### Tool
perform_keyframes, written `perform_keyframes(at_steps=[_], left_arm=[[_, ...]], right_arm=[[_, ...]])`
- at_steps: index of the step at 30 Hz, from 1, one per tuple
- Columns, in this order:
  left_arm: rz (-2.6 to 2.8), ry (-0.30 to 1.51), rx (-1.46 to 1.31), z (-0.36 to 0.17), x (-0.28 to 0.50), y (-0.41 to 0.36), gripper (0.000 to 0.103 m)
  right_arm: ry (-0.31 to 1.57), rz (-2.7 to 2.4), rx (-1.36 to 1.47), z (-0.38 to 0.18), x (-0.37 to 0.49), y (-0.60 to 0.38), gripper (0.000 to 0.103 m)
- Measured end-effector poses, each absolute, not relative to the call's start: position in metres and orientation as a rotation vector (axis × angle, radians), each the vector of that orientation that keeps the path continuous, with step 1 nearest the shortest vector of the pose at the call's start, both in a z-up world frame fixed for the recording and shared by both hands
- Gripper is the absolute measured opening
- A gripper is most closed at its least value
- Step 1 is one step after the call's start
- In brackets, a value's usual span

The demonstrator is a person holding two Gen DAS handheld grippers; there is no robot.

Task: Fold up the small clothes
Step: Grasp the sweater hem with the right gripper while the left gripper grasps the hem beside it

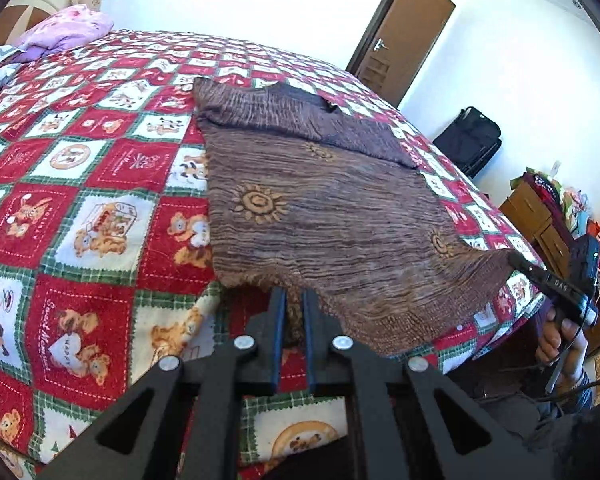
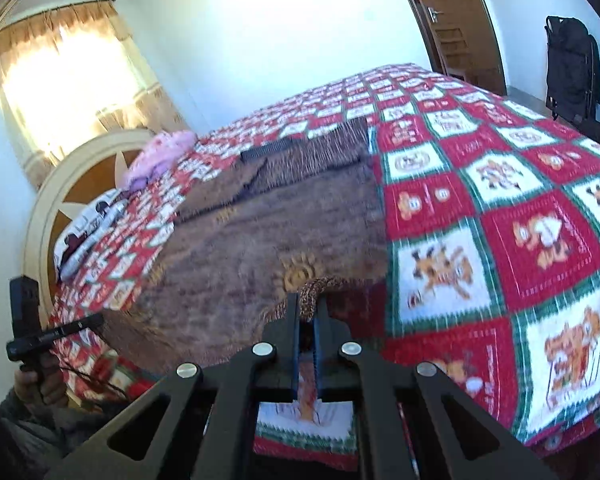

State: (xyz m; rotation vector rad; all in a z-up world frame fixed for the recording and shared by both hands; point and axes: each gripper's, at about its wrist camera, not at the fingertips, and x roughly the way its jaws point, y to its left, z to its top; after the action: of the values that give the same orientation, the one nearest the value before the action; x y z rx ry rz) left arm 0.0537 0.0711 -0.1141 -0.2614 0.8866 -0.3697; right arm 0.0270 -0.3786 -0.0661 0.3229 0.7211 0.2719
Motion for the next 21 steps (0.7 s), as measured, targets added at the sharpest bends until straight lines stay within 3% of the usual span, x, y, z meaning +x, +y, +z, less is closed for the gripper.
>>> perform_keyframes(at_steps=[14, 18, 19, 21], left_arm=[[-0.342, 0.744, -0.311, -0.085, 0.107, 0.088, 0.007], [-0.406, 0.778, -0.287, -0.085, 0.116, 0.085, 0.007], [-0.418, 0.807, -0.264, -0.089, 0.114, 0.082, 0.008], [-0.43, 0.905, -0.22, -0.102, 0.106, 0.076, 0.021]], right_arm=[[0.645, 0.276, 0.352, -0.032, 0.084, -0.382, 0.005], [0.668, 0.276, 0.348, -0.03, 0.104, -0.379, 0.005], [0.675, 0.278, 0.351, -0.031, 0.106, -0.378, 0.005], [0.689, 0.282, 0.337, -0.033, 0.105, -0.376, 0.005]])
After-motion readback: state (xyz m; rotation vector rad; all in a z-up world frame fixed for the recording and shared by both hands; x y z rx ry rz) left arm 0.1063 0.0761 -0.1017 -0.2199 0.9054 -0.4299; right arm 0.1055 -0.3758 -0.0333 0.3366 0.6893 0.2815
